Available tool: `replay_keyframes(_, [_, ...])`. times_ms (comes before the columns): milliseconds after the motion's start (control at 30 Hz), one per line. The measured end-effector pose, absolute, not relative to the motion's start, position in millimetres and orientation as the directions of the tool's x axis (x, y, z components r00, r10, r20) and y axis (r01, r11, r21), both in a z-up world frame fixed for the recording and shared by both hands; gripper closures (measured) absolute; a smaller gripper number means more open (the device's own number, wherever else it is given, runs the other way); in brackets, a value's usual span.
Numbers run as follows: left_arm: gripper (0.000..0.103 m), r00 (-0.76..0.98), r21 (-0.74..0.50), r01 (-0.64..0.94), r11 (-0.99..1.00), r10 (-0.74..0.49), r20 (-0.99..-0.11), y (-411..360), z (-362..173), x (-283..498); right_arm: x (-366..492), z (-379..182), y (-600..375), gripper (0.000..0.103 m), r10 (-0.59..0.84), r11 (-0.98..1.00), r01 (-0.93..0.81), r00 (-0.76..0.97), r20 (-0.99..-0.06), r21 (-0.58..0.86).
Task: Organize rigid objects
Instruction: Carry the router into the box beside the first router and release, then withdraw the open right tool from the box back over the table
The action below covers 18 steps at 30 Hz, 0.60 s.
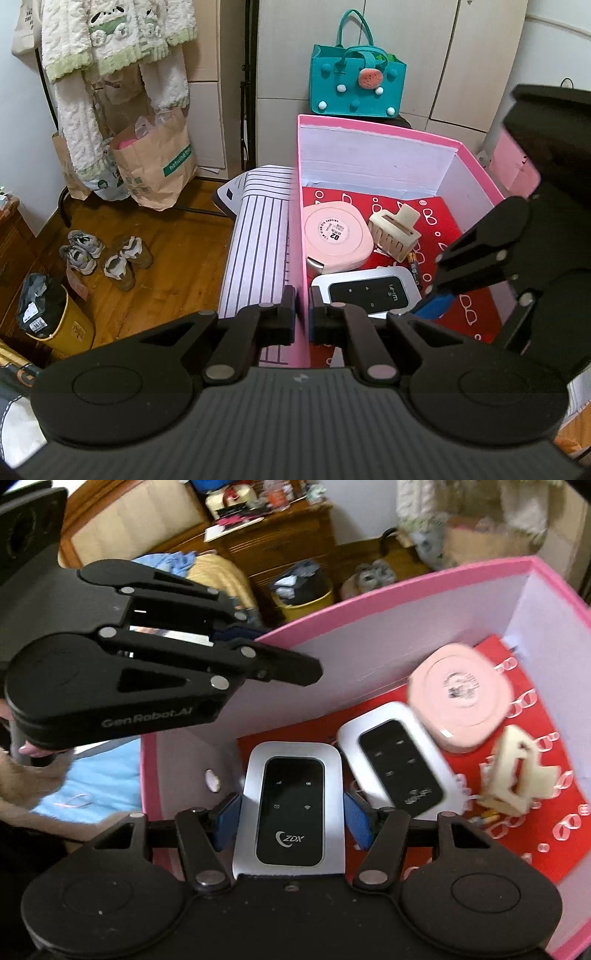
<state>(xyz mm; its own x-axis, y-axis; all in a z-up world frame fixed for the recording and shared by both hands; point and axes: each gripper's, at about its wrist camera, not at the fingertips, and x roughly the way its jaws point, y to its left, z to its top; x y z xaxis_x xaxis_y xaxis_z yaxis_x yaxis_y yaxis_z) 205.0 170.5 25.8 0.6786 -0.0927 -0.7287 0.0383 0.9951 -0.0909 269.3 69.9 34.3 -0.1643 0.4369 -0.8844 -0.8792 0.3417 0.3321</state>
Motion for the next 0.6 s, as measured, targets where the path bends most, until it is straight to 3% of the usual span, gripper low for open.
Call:
replay_keyframes(67, [0.097,0.678,-0.089,0.042,0.995,-0.093,-0.729,169.7,25.9,204.7,272.8,30.0,68.5,0.036,0.446,0.356,-0.865,-0.176,-0.877,0.355])
replay_keyframes(233, [0.097,0.678,-0.085,0.049,0.995,-0.096,-0.729,170.0,26.2,204.1,266.4,46.7,52.7,0.035,0.481,0.424,-0.869,-0.023,-0.876,0.256])
replay_keyframes(600, [0.096,0.665,-0.034,0.12,0.992,-0.106,-0.739,165.1,31.6,201.8,218.4,107.7,-44.1,0.033,0.635,0.563,-0.809,0.293,-0.715,0.169])
